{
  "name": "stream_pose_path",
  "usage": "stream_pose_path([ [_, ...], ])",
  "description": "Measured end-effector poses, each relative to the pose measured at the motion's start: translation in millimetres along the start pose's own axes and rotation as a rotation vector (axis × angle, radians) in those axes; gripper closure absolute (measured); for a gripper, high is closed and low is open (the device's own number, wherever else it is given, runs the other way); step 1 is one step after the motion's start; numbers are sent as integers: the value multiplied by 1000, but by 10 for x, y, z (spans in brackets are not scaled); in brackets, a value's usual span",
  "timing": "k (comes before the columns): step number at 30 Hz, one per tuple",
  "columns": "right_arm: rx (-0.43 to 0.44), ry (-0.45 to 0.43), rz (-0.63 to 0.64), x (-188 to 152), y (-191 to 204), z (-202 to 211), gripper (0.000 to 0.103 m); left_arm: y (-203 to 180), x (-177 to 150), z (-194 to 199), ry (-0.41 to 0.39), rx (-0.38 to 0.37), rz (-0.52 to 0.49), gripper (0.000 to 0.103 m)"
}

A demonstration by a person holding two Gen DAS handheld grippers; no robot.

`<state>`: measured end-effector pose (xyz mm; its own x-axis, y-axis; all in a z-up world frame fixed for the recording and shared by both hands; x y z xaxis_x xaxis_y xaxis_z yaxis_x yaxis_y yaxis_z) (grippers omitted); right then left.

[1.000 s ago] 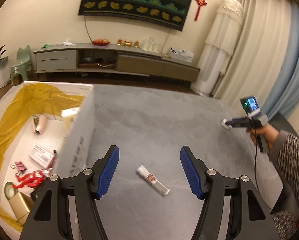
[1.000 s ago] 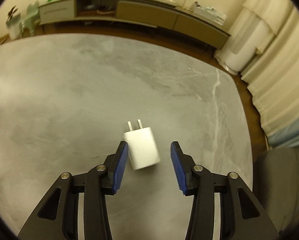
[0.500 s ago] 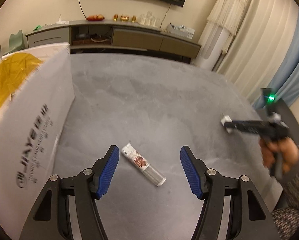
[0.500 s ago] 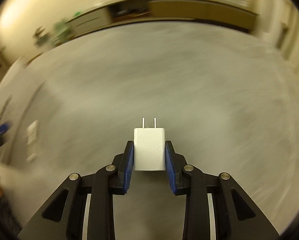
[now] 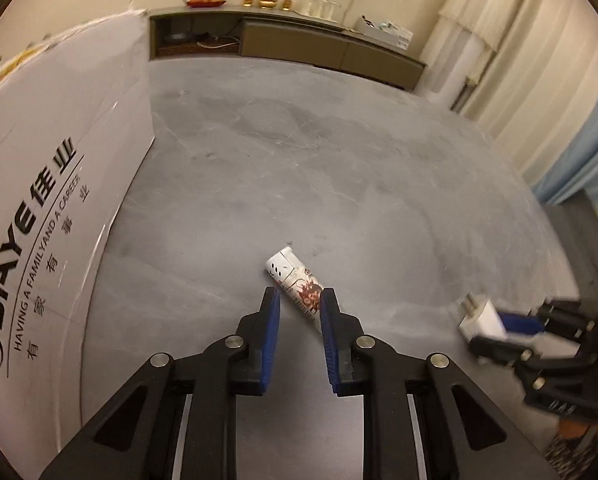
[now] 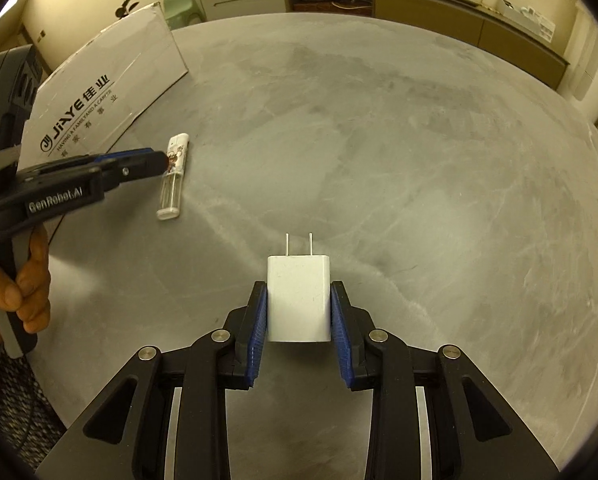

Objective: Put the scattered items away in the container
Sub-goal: 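Grasp white printed tube with left tool while right tool holds charger, then carry charger in right tool while left tool carries tube over box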

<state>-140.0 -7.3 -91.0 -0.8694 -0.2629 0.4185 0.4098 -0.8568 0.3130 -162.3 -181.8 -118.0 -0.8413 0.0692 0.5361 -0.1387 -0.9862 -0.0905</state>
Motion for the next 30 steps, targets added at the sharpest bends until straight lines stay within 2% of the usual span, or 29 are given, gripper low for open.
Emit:
stream_pose_path([
  [1,-1,-2,-4,-9,5,0,71,-21,1,8,-5,-12,4,80],
  [2,-3,-3,-8,6,12,-16,70,-60,-1,7,-9,-21,1,74],
  [3,-4,-3,-9,17,20,-33,70,-108,-7,-6,-9,-30,-5,61],
  [5,-18,-7,2,40,48,-56,70,-175,-4,-60,-16,-20,-22,55],
  [6,-28,-6,15,41,67,-66,70,-205,-23,-88,-21,-8,-53,58],
  [8,-53,-5,47,38,118,-82,69,-292,-44,-74,-46,48,-143,83],
  [11,-71,-5,80,10,159,-91,68,-290,-58,-20,-35,4,-148,83],
  [14,-68,-12,81,10,148,-85,68,-276,-35,33,-63,-25,-122,83],
  [17,-67,-25,77,27,124,-93,68,-338,-54,-48,-40,-24,-139,77],
  [18,-65,-28,76,33,117,-100,68,-331,-50,-49,-54,-22,-145,77],
  [21,-52,-32,74,44,110,-106,71,-391,-80,-27,-67,3,-203,83],
  [24,-50,-54,99,49,171,-32,72,-342,-89,-27,-57,-13,-183,83],
  [30,-57,-108,107,104,256,139,72,-355,-38,42,-87,-28,-172,83],
])
Point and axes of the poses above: each gripper's, at about its wrist camera, not at the fingertips, and z roughly against the way its jaws point, y to its left, x to its top, the point moved 3 cm from there along -z, roughly the way its jaws point, and after that the axes turned 13 degrees about x, right-handed, at the moved point
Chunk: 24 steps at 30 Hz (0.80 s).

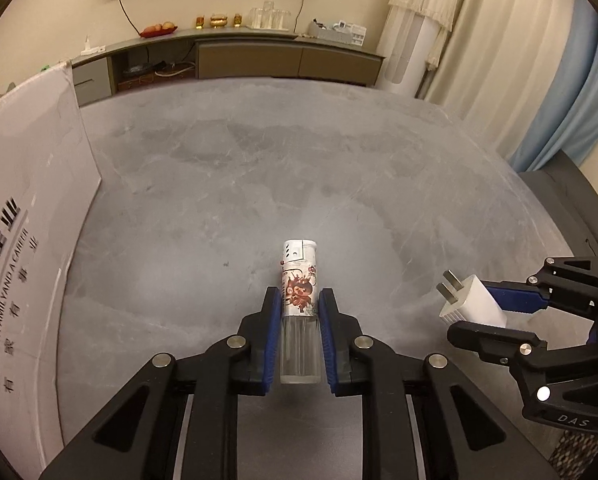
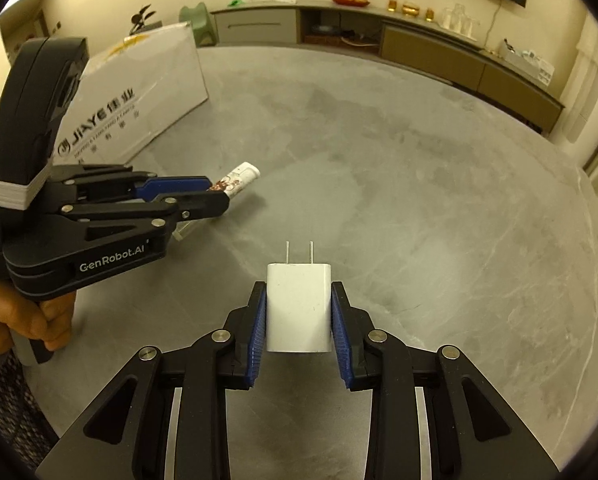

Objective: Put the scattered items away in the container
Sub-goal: 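Carry charger in right tool while left tool carries tube over box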

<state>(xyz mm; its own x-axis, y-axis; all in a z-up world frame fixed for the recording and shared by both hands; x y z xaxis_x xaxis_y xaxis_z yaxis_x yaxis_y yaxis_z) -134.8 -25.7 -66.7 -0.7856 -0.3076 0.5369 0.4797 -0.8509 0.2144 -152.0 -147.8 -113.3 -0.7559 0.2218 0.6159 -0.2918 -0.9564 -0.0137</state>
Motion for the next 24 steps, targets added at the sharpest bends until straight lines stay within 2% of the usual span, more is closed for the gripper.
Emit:
stream_pose_path([
  [6,-19,-13,-26,10,38,39,72,25,130,160,-38,-4,23,83],
  [13,-25,-68,-16,139,217,181,71,100,245,446,-99,-40,55,83],
  [24,35,-124,-72,428,483,273,71,297,377,822,-161,-80,120,83],
])
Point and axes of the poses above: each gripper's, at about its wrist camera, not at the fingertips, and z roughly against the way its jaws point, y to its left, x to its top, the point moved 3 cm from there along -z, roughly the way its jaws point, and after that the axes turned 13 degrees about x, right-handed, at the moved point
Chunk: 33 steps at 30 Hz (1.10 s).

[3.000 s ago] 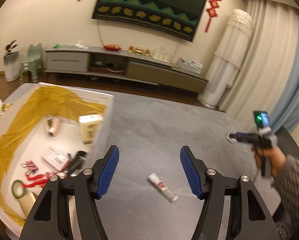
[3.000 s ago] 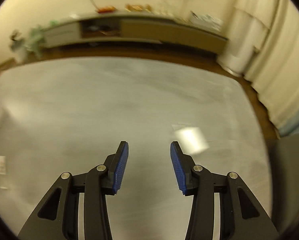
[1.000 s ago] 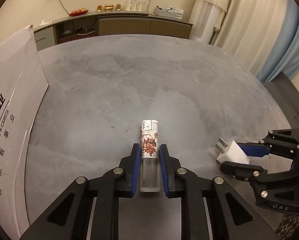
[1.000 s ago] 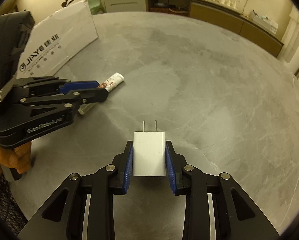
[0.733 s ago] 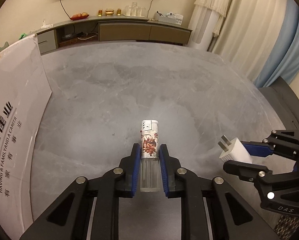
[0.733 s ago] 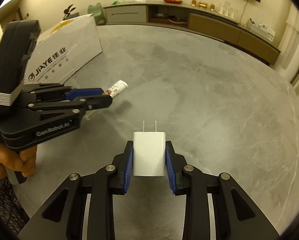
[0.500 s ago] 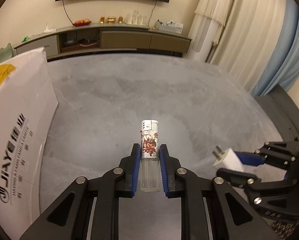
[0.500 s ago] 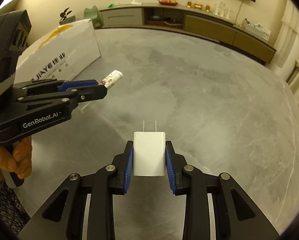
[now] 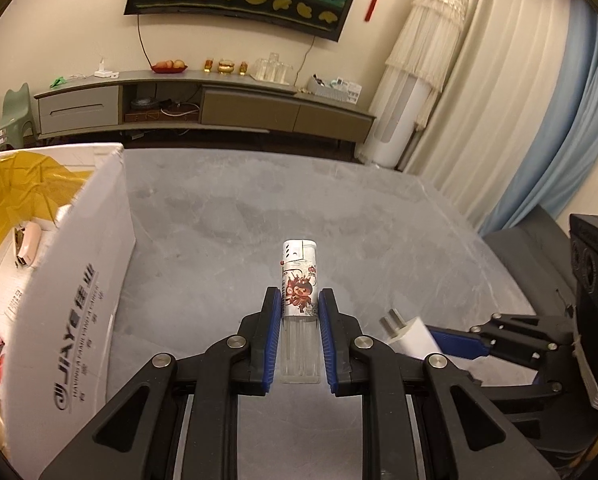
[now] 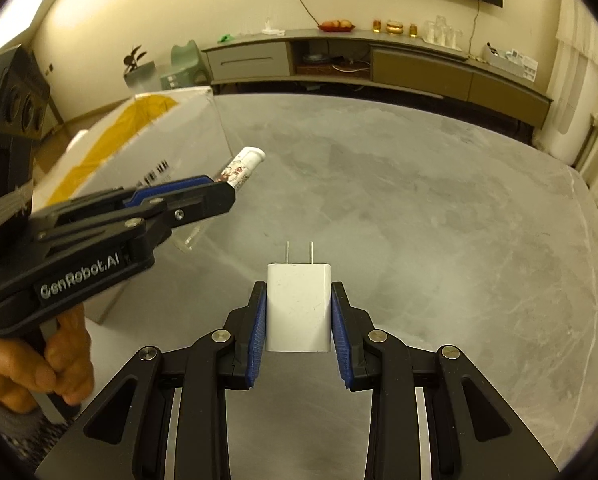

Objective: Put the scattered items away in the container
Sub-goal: 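Carry charger in right tool while left tool carries tube over box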

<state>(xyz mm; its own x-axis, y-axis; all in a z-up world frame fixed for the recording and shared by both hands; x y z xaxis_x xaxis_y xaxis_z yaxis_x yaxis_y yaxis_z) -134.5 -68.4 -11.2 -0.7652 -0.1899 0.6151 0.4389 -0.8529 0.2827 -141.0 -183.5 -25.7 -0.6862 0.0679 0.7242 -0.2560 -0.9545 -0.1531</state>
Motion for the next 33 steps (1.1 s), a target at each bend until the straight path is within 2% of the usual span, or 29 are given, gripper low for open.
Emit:
stream_pose_path([
  [14,59,-58,71,498,662,-16,71,377,258,429,-89,-24,105,83],
  [33,90,-76,178,1000,1303,-95,71,1129,464,766,-177,14,261,83],
])
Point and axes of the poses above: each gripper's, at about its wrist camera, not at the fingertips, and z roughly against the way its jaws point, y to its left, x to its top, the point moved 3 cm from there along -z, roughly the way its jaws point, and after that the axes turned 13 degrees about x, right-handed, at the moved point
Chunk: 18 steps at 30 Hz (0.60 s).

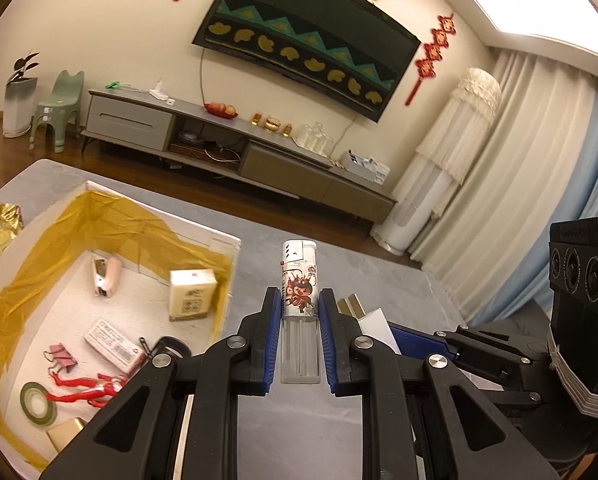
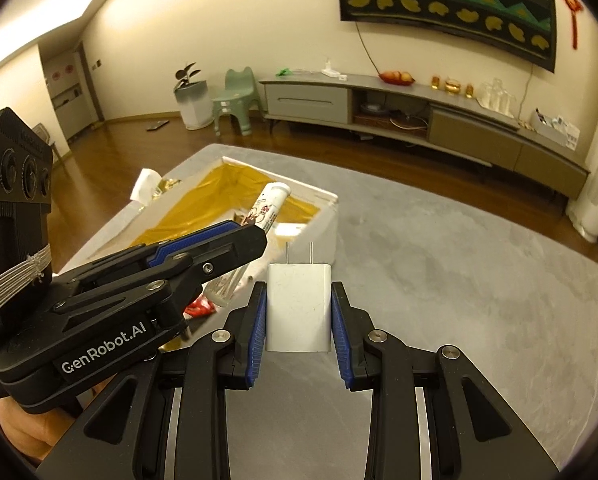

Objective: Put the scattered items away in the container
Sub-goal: 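Carry charger in right tool while left tool carries tube over box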

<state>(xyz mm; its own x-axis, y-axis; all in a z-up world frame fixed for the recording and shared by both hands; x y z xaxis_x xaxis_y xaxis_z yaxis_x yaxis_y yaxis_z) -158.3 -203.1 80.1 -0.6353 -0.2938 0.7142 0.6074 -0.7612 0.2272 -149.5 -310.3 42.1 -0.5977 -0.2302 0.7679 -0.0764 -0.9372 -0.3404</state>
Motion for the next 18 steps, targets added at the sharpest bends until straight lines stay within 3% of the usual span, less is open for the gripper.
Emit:
stream_pose_path([
  [18,27,20,97,388,485,-380,71,694,199,84,-31,64,150,83],
])
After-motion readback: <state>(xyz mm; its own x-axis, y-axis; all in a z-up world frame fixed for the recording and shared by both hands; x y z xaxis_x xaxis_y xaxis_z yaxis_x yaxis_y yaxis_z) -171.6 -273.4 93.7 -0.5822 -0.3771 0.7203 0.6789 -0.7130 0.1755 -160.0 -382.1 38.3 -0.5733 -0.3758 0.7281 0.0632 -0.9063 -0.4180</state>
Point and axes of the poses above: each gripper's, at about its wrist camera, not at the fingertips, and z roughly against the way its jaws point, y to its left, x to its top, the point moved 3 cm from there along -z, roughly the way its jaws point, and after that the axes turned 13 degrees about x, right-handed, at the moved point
